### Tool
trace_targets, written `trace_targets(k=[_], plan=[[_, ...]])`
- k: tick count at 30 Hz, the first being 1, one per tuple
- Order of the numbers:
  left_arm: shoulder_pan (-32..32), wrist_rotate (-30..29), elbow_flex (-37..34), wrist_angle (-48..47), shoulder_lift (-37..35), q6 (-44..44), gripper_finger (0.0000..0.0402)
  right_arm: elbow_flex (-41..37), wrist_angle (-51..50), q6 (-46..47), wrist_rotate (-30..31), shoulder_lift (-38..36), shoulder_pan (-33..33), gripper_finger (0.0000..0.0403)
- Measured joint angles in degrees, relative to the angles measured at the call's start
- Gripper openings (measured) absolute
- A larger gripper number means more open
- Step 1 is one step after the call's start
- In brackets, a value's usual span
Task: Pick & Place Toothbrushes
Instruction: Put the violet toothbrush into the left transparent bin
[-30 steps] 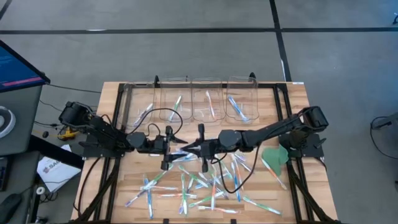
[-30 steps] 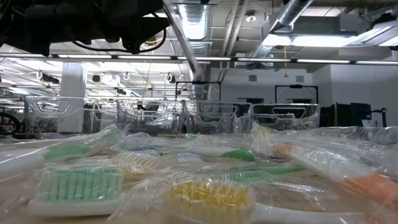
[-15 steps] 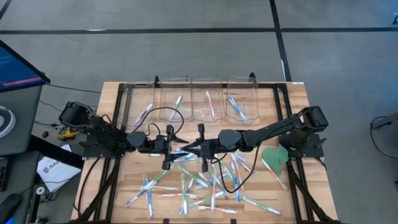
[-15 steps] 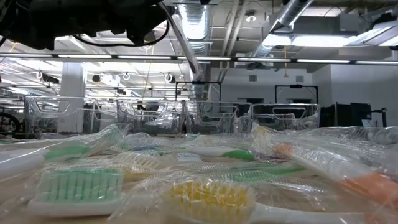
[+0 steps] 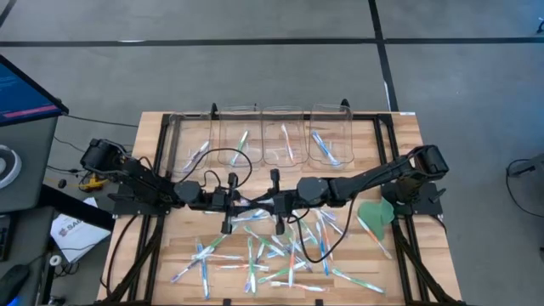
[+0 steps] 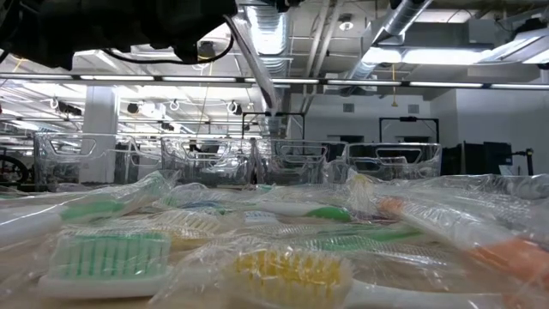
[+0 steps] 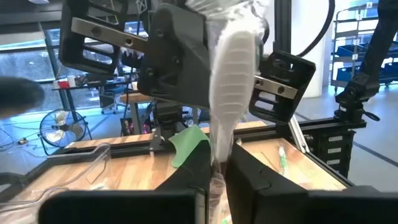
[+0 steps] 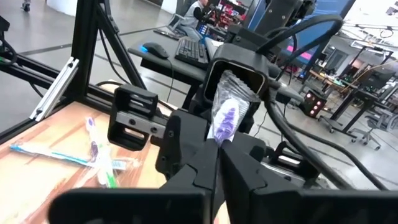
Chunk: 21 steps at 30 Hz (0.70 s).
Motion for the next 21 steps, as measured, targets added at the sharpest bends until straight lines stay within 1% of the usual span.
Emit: trace_targets(k=[2, 5, 8, 11, 14, 16, 19, 21], plan=[[0.0, -0.1, 0.0, -0.2, 0.0, 0.0, 0.0020, 0.0, -0.6, 0.3, 0.2, 0.0, 0.0, 0.0037], [0.0, -0.7, 0.0, -0.2, 0.0, 0.0, 0.0024, 0.0, -1.1, 2.6, 1.2, 0.0, 0.1, 0.0078], [0.0, -1.0, 0.0, -0.7, 0.0, -0.4, 0.0016, 0.0, -2.0, 5.6, 1.7, 0.0, 0.4, 0.0131], [-0.1, -1.1, 0.0, -2.3, -0.5, -1.0, 0.0016, 0.0, -2.9, 5.9, 5.5, 0.0, 1.4, 0.0191], [-0.4, -4.1, 0.0, -8.1, -3.9, -1.1, 0.0019, 0.0, -5.5, 5.7, 10.2, -0.7, 3.0, 0.0239], [-0.8, -7.0, 0.0, -14.0, -7.3, -1.1, 0.0019, 0.0, -8.3, 4.0, 12.7, -1.4, 4.1, 0.0258], [-1.4, -9.1, -0.1, -22.7, -14.1, -1.1, 0.0017, 0.0, -12.5, 0.4, 13.8, -3.1, 5.6, 0.0268], [-2.2, -10.7, 0.0, -30.0, -19.6, -1.5, 0.0018, 0.0, -15.1, 0.2, 16.3, -4.5, 6.9, 0.0269]])
